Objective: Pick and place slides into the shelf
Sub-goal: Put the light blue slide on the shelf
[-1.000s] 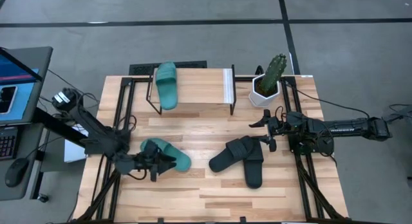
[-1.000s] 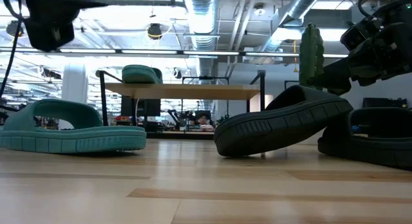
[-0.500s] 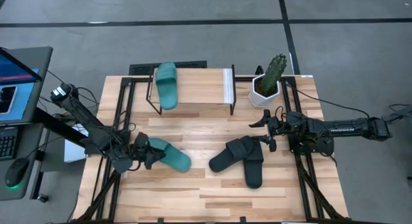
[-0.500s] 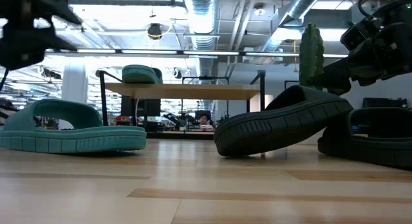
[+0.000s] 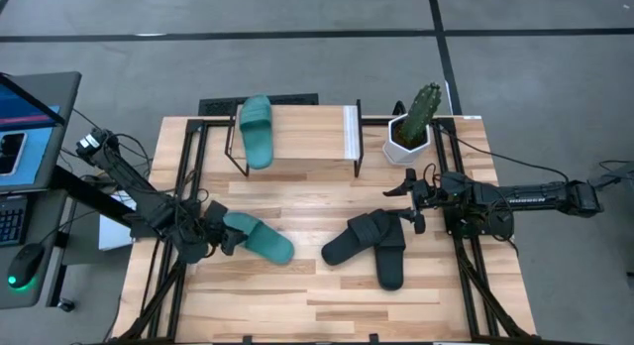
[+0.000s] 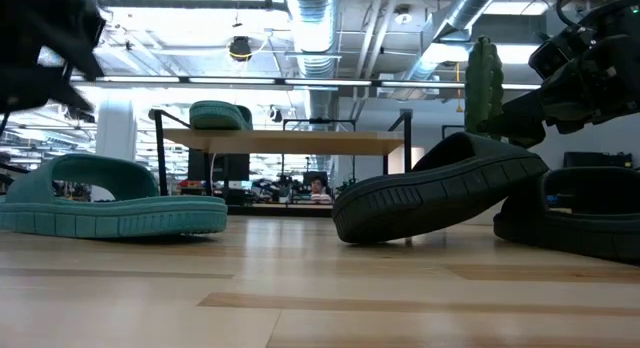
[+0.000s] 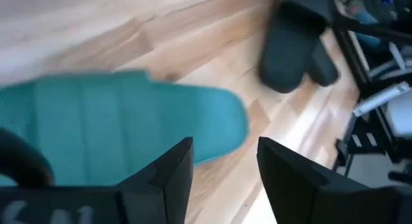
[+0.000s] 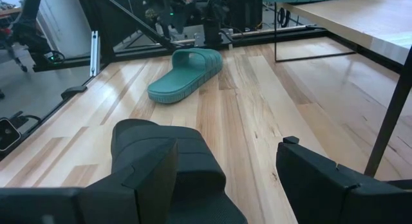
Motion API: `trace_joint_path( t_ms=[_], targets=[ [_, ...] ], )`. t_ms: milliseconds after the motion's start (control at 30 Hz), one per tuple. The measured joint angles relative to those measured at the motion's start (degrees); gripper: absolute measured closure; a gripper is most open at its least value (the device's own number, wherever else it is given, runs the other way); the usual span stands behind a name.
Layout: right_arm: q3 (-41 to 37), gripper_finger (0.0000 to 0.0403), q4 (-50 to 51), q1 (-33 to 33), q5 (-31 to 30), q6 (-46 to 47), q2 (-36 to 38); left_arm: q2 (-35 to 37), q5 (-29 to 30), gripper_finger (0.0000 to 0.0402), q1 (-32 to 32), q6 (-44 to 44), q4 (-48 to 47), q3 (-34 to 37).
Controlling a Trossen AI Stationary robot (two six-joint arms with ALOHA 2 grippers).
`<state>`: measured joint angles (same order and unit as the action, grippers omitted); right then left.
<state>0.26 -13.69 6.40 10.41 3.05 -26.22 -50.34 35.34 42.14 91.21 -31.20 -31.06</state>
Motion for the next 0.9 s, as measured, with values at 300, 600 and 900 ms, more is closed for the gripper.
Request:
trace_joint_path(
  t_ms=[300,600,900],
  targets=[
    [0.0,0.0154,0.0,0.0,0.0,0.0,0.0,-7.0,-0.1,0.0290,-1.2,-20.9,0.4,-15.5],
    [0.0,0.0154,0.0,0.0,0.0,0.0,0.0,-19.1,-9.4,0.0297,1.8,-56.9,22.1,-27.4],
    [0.0,0.0154,0.0,0.0,0.0,0.0,0.0,-26.1,-11.6,0.0298,1.2,-66.8,26.5,-28.9]
  ],
)
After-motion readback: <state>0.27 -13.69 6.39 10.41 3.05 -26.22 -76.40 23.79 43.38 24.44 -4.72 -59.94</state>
